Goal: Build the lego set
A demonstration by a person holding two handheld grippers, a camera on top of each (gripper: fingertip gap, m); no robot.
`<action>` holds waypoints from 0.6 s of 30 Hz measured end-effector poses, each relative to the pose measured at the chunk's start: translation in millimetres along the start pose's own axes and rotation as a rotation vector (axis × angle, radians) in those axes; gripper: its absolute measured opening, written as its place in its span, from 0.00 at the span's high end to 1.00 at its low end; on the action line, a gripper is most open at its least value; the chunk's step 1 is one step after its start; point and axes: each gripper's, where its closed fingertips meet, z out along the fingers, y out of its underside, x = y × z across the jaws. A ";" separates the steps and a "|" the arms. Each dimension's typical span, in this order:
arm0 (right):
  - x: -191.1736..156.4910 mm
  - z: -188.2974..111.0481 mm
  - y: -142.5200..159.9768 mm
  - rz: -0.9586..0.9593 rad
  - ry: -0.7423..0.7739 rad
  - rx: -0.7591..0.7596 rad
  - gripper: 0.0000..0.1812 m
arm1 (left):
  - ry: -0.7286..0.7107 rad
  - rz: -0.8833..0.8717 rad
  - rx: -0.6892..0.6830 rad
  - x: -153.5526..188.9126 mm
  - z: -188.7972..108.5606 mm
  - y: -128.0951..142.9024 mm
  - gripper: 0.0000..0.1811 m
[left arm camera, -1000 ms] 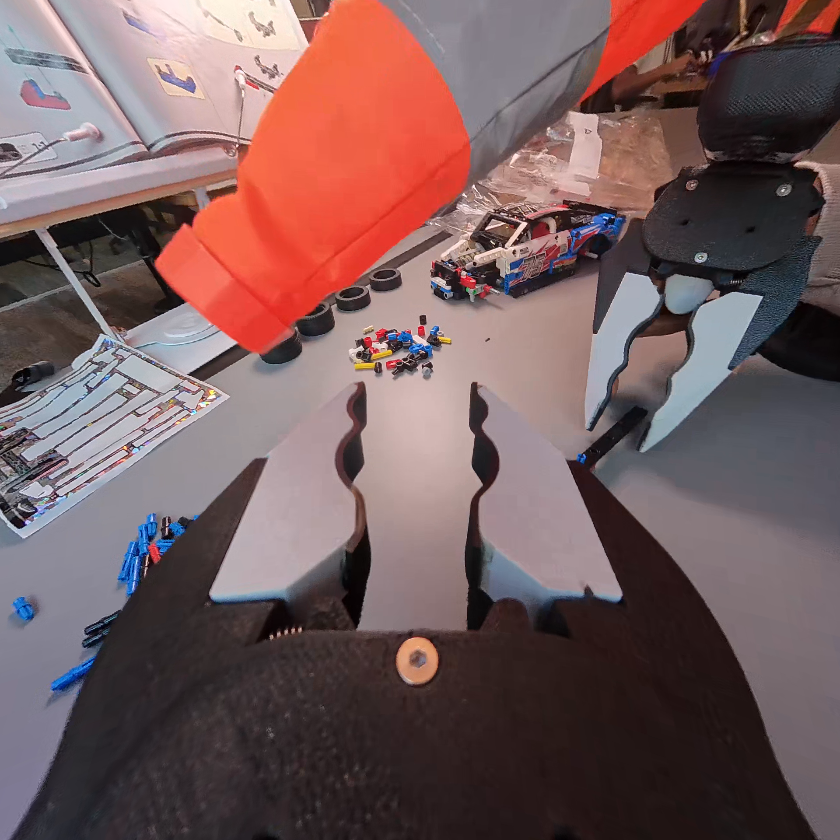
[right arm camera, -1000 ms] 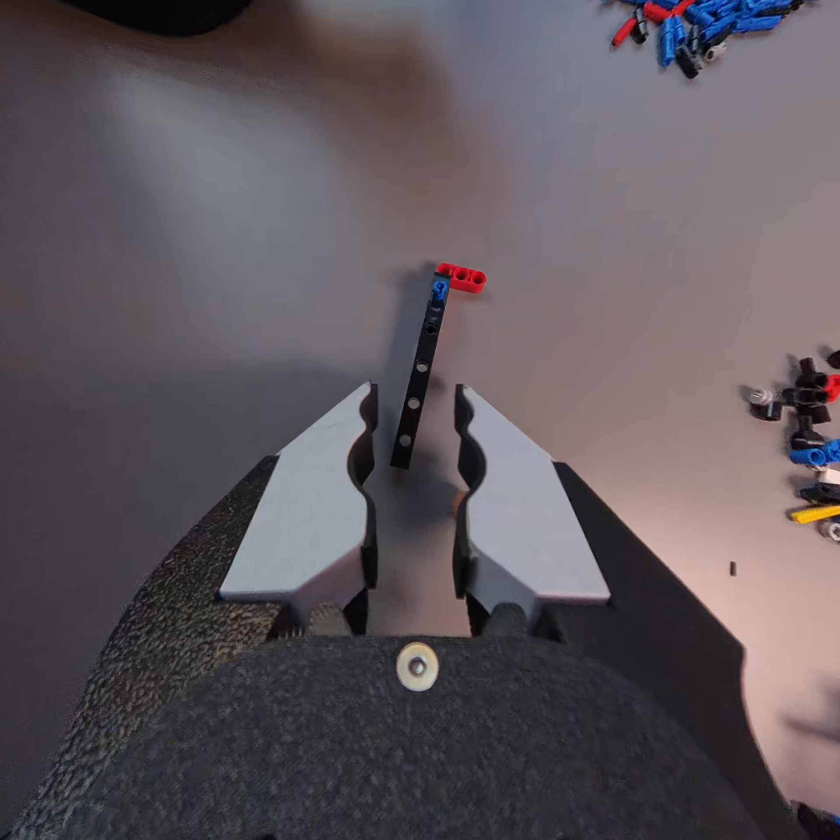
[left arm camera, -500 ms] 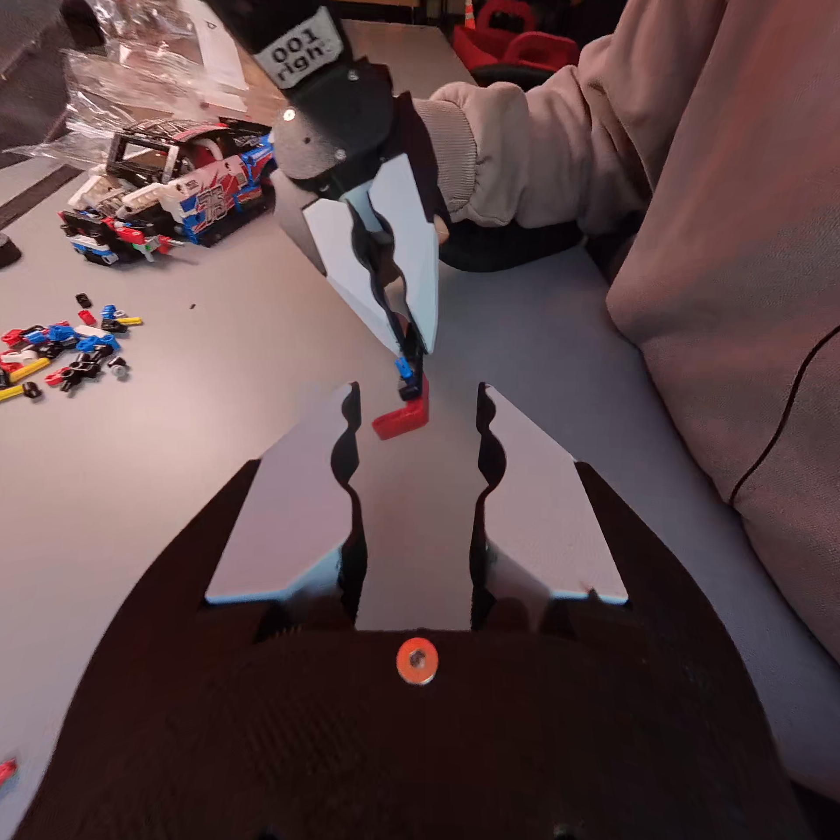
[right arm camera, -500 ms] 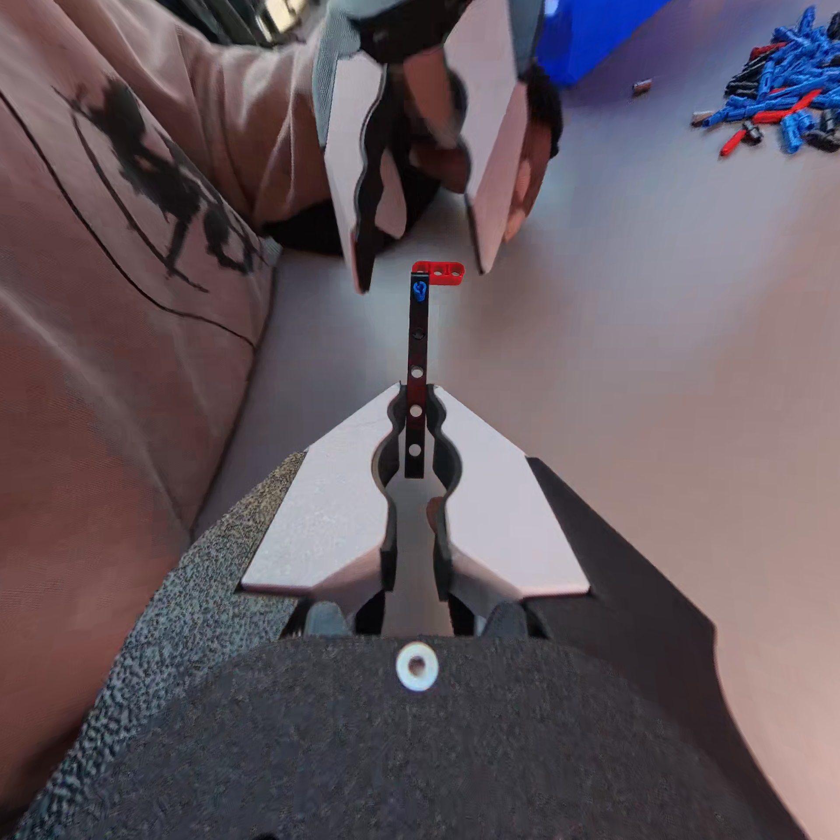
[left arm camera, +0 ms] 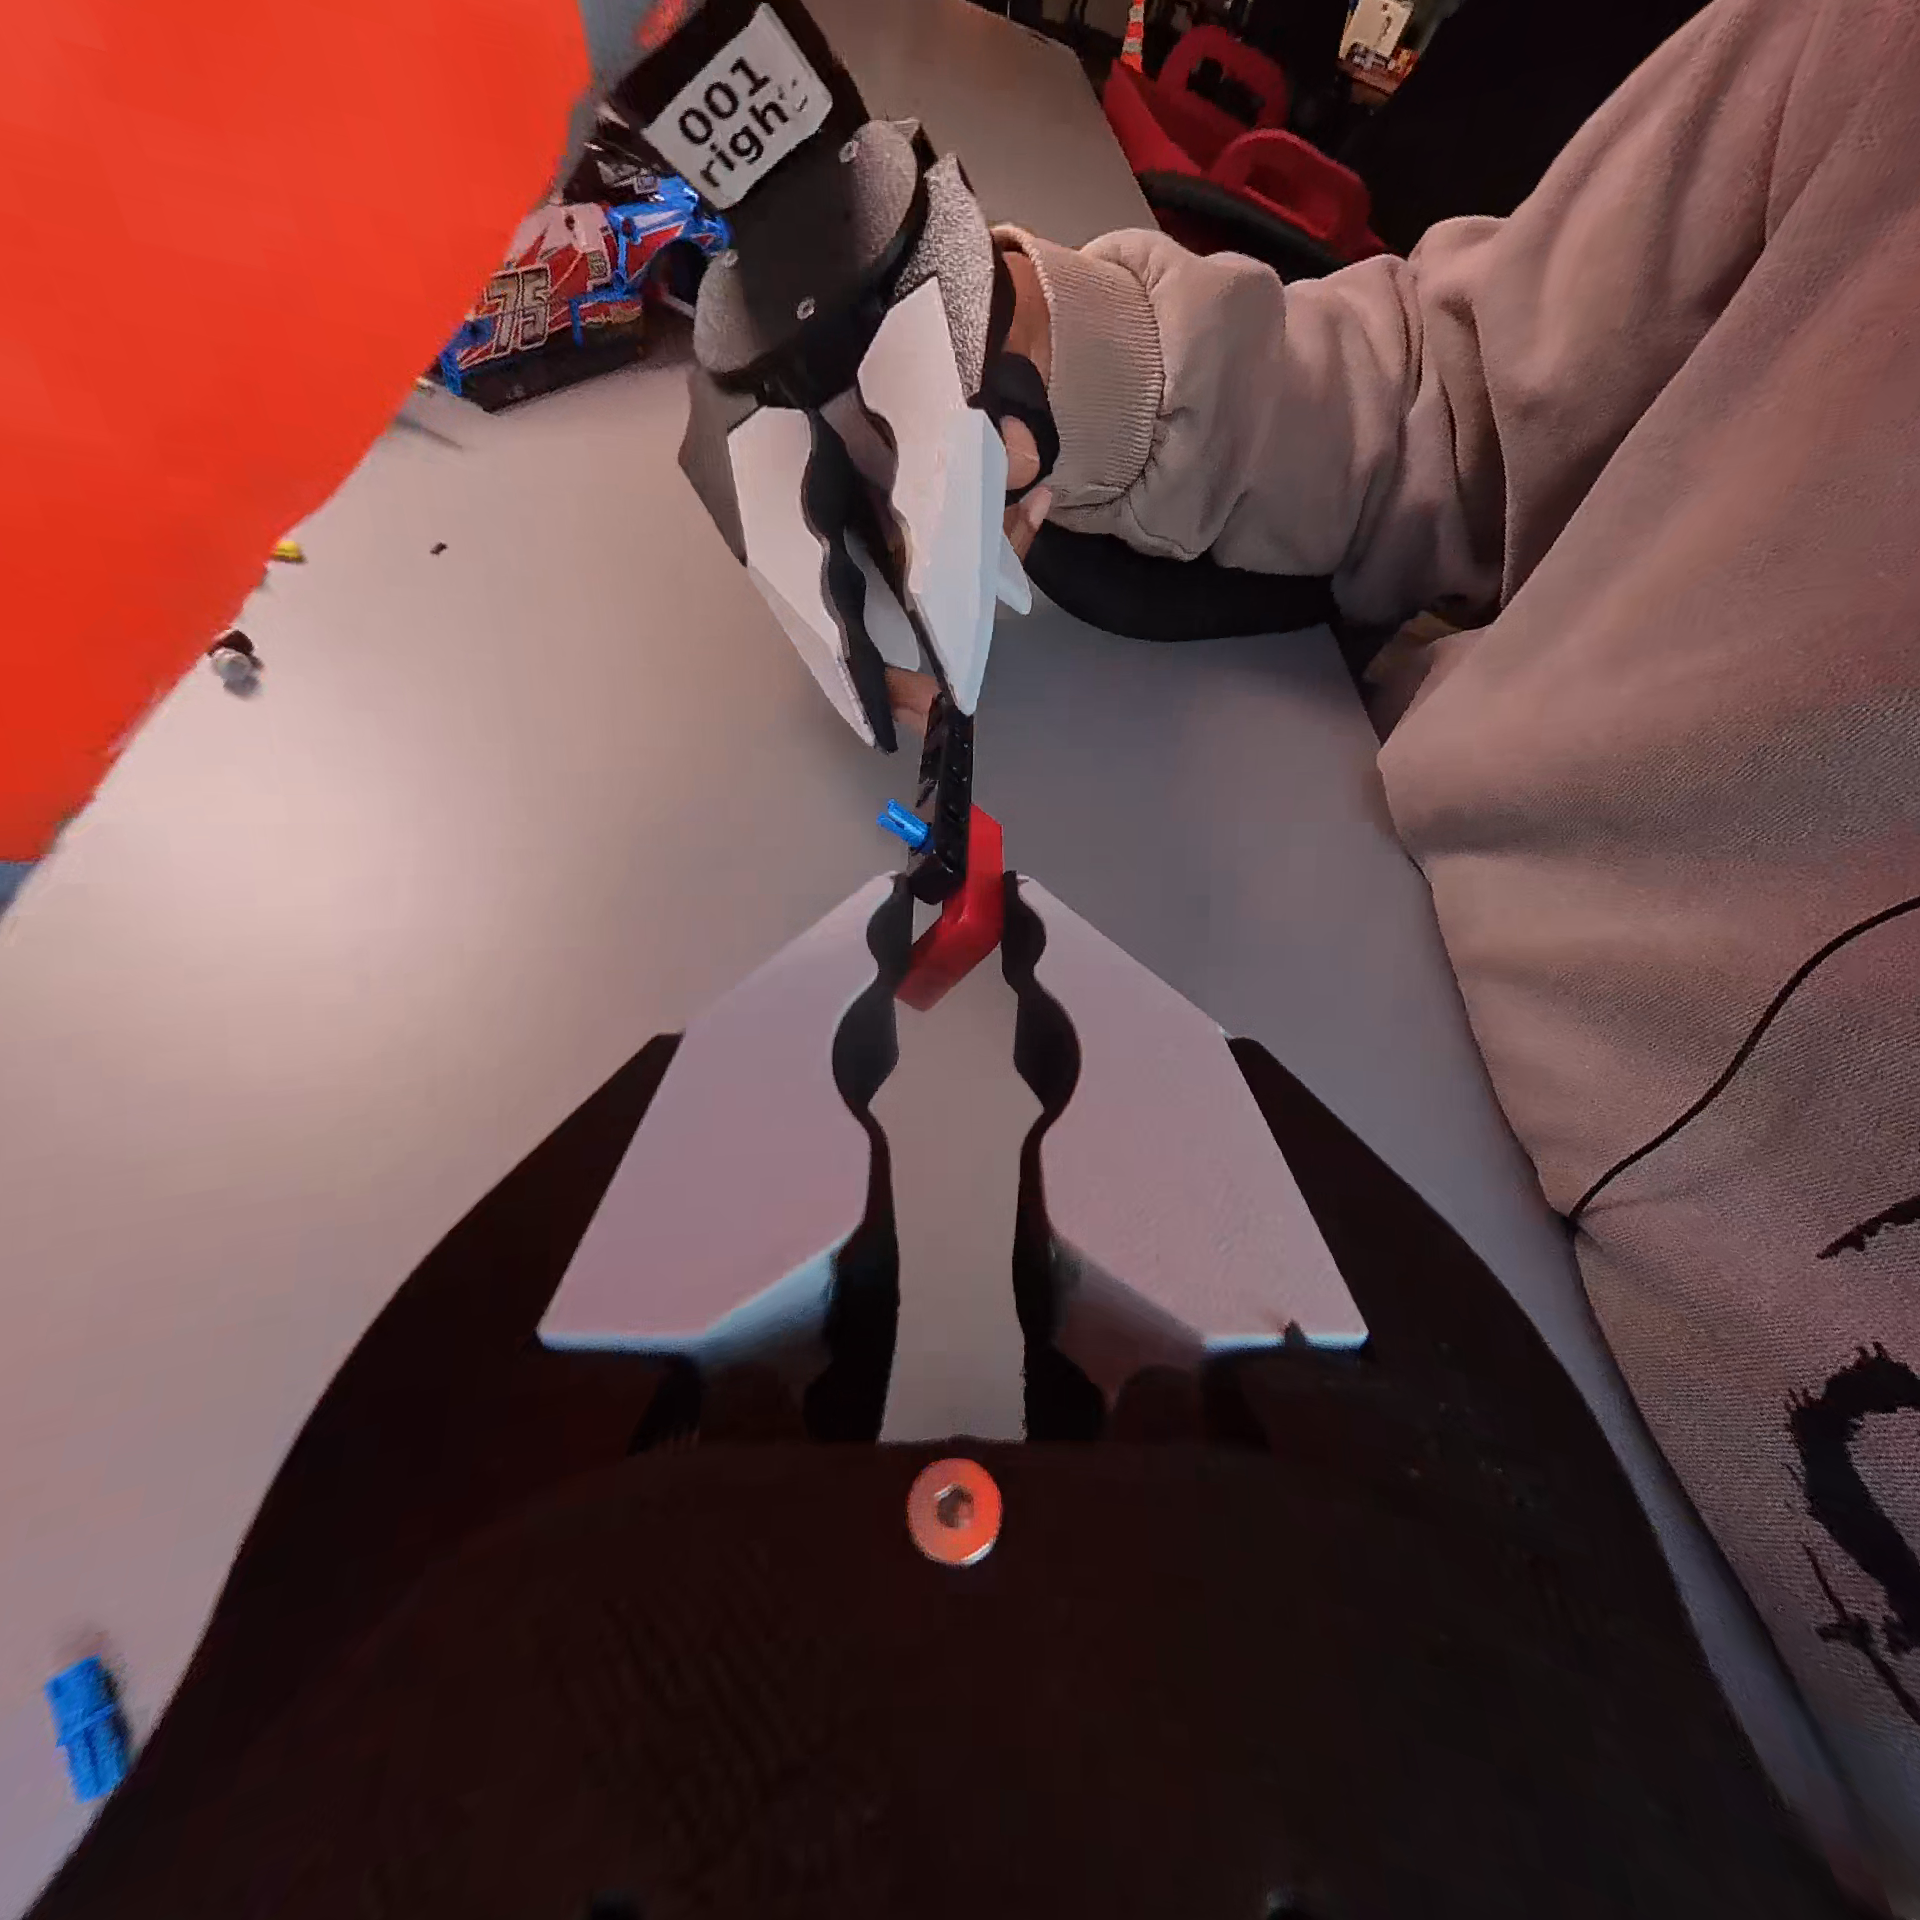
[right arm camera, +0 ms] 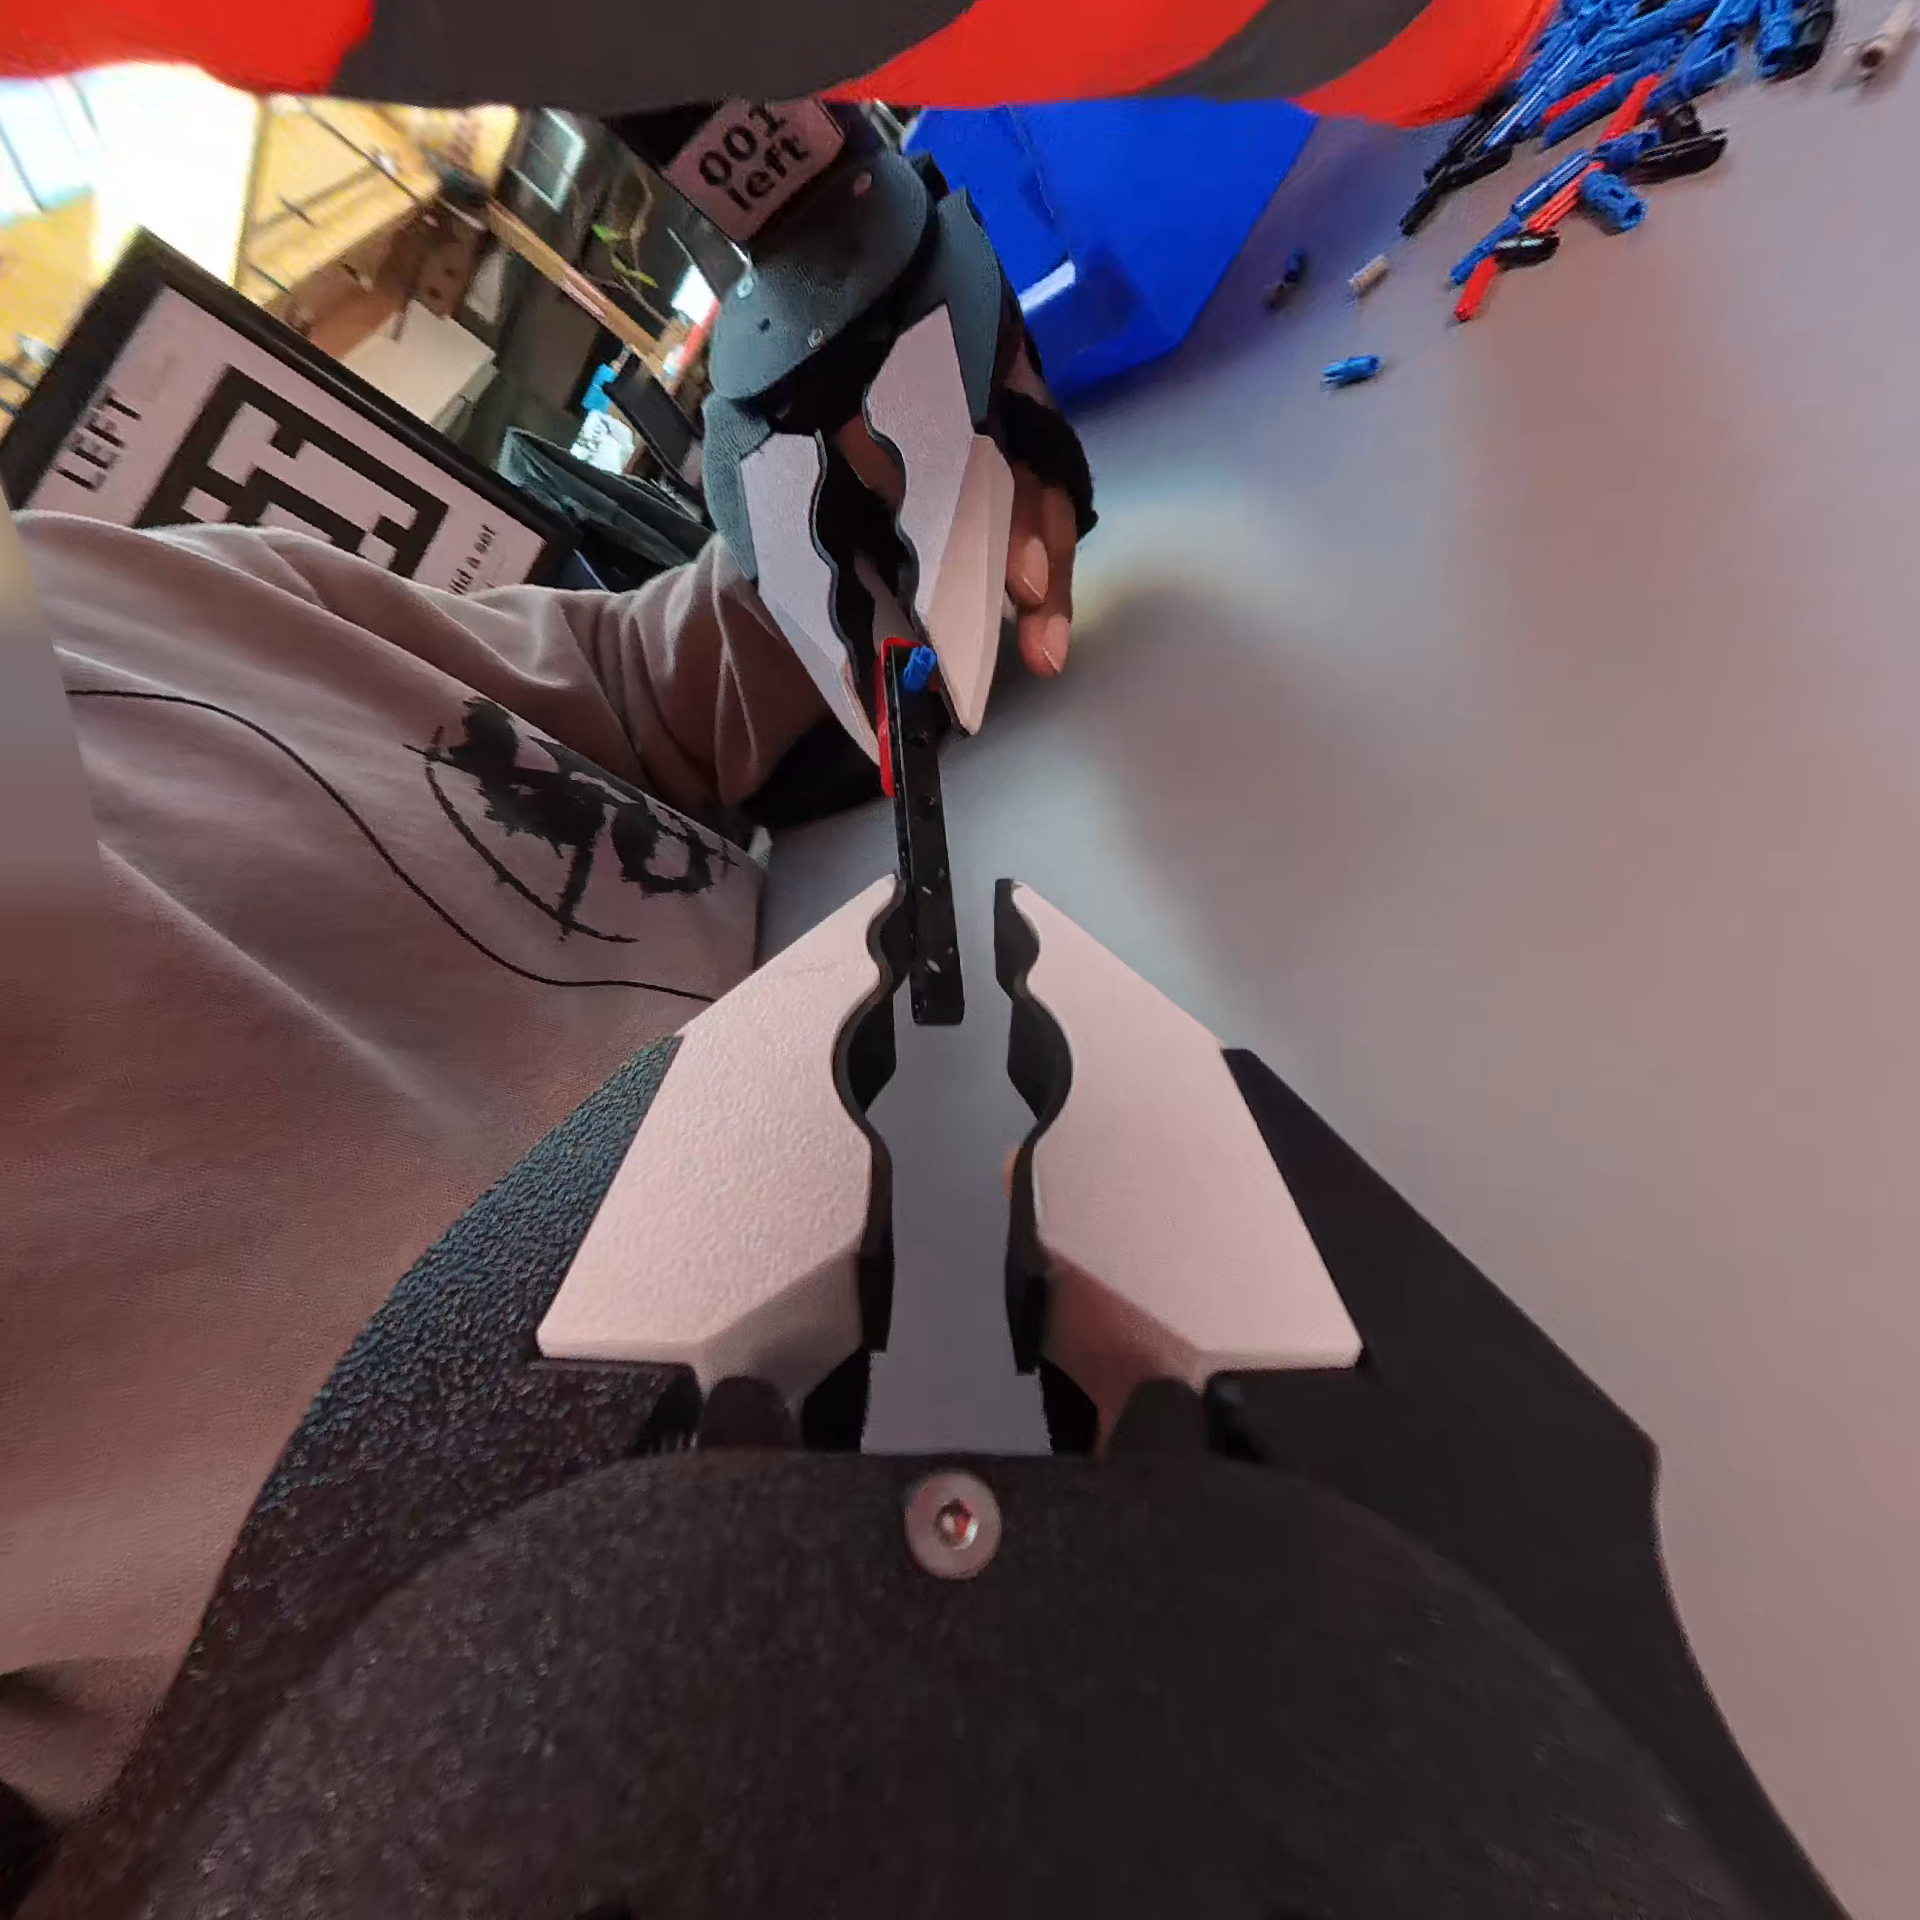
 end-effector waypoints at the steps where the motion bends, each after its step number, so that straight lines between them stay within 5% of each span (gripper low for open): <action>1: 2.7 -0.7 2.1 -0.039 0.035 -0.012 0.90 | 0.003 -0.014 -0.001 -0.6 0.4 0.3 0.92; 6: -2.3 1.2 4.9 -0.383 0.145 -0.043 0.84 | 0.005 -0.081 0.052 -5.1 -0.5 -6.1 0.92; 9: 3.1 2.2 -1.2 -0.557 0.257 -0.028 0.89 | 0.012 -0.103 0.075 -6.3 -1.1 -8.2 0.92; 10: 1.4 2.6 -2.6 -0.579 0.261 -0.016 0.95 | 0.014 -0.104 0.074 -6.1 -0.5 -7.8 0.92; 18: -0.4 -8.2 -7.1 -0.501 0.227 0.021 0.95 | -0.061 0.015 0.074 -10.6 -1.3 -6.8 0.88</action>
